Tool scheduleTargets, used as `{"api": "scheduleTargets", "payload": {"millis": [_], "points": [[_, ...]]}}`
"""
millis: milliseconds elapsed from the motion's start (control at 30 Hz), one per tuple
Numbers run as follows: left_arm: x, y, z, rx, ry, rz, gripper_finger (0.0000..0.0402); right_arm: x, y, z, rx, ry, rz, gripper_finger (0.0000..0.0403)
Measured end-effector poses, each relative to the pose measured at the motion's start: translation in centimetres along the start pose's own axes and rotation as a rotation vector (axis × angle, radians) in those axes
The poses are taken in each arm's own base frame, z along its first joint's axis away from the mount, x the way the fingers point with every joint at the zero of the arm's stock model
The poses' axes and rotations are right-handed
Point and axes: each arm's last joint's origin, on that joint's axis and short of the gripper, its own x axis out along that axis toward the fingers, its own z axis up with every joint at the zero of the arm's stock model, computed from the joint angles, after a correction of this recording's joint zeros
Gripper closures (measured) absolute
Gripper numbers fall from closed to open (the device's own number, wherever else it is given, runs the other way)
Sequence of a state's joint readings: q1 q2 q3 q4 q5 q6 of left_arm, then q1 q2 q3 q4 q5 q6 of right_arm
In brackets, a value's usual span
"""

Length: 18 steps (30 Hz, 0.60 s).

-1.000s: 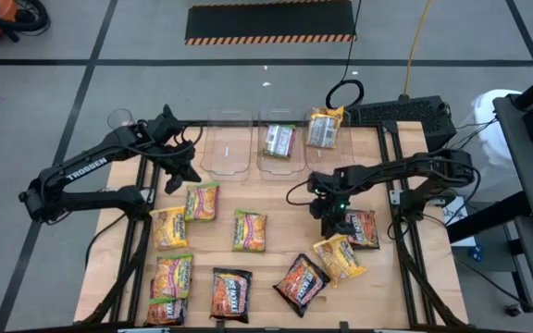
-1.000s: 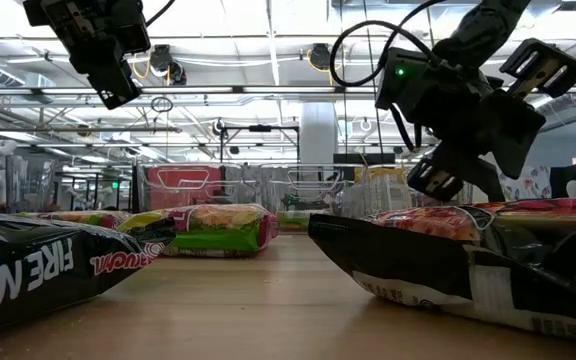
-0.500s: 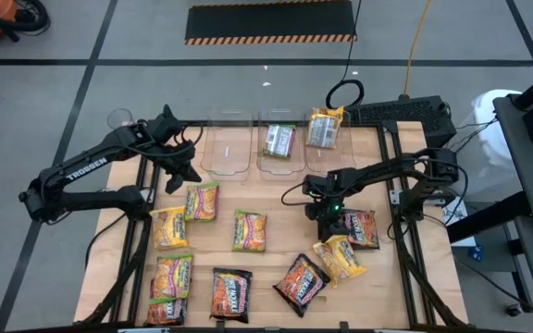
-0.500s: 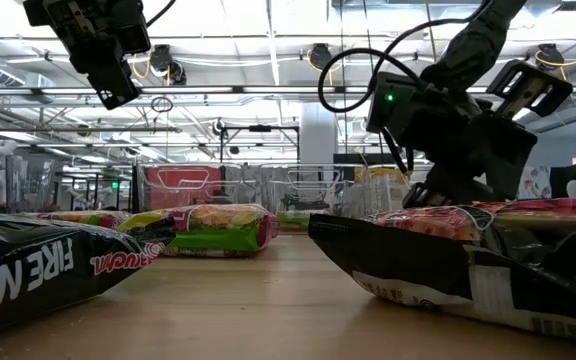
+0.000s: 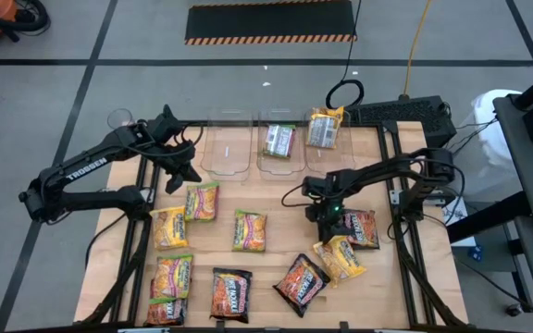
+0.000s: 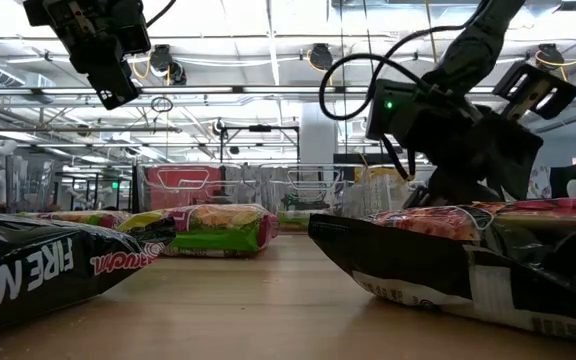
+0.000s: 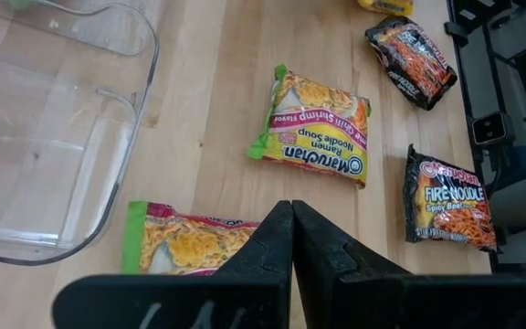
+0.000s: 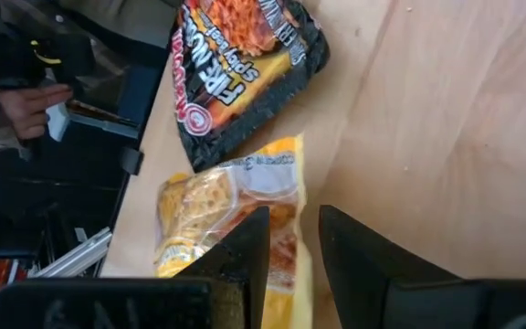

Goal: Sort Maruchan noodles
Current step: Put the yellow noodle pack into the right transparent bin

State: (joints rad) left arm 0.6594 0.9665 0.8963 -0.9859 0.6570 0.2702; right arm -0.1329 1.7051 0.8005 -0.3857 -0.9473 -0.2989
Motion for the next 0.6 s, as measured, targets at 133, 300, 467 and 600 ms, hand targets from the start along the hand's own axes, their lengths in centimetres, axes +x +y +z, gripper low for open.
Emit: {"api": "scheduleTargets", "payload": {"millis": [133, 300, 467, 600], "points": [[0.0, 0.0, 0.0, -0.012, 0.0, 0.0, 0.0394, 0.5, -0.7, -0.3, 0.018, 0.014, 0.004, 0.031], [0.0, 0.0, 0.0, -0.018, 0.0, 0.0, 0.0394, 0.9, -0.9, -0.4, 0.029, 0.011, 0.062, 0.031], [0.0, 0.0, 0.0, -0.018, 0.0, 0.0, 0.0394, 1.3, -0.5, -0.4, 0.046, 0.006, 0.139, 0.031], [0.0, 0.0, 0.0, -0.018, 0.0, 0.0, 0.0394, 1.8, -0.1, -0.4, 0.025, 0.023, 0.148, 0.031]]}}
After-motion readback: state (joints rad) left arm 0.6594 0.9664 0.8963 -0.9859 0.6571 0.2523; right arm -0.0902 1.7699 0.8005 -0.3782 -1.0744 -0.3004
